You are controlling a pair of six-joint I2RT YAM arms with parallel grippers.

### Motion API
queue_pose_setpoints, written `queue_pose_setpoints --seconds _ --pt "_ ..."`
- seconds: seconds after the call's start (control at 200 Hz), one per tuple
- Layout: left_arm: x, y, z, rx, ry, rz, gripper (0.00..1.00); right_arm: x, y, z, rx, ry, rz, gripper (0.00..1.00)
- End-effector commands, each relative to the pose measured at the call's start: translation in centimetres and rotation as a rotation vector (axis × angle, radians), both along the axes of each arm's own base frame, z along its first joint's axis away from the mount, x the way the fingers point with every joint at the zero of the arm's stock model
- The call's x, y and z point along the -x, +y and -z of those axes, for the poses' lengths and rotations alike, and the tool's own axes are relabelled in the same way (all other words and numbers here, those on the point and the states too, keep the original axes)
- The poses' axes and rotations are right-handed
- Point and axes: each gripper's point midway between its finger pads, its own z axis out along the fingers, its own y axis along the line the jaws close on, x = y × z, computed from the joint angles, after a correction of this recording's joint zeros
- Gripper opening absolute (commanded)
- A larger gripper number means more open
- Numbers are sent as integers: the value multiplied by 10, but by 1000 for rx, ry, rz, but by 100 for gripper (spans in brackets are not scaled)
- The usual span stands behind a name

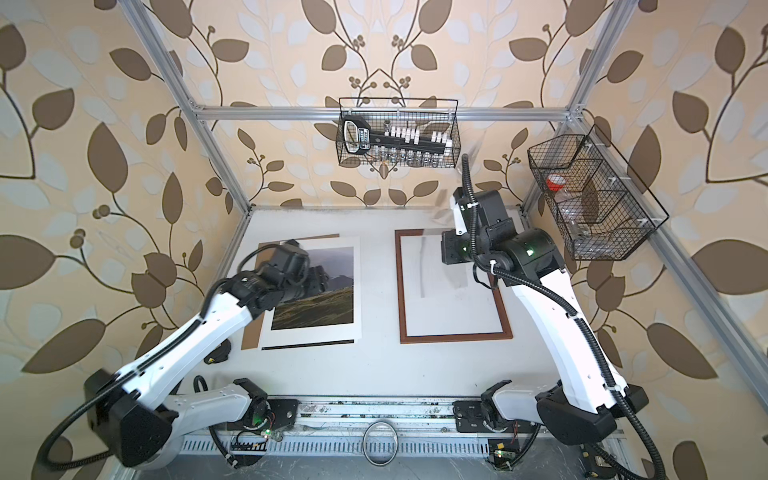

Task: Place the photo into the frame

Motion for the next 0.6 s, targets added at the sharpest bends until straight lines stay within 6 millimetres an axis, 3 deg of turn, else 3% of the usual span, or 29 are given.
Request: queue_pose_setpoints --seconds 0.0,0.13,0.22,0.37,0.595 --pt "-17 -58 -3 43 -26 63 74 11 -49 -14 203 -18 140 0" --pt "-29 -123 32 -6 51 157 78 4 -48 -23 198 -48 159 0" --pt "-39 -152 49 -47 91 195 80 1 -44 -22 182 -58 149 0" --pt "-54 -182 75 -123 122 225 81 -4 -43 -20 175 -68 142 0" --pt "-61 -204 116 -253 185 257 77 -8 -37 -14 143 -70 115 0"
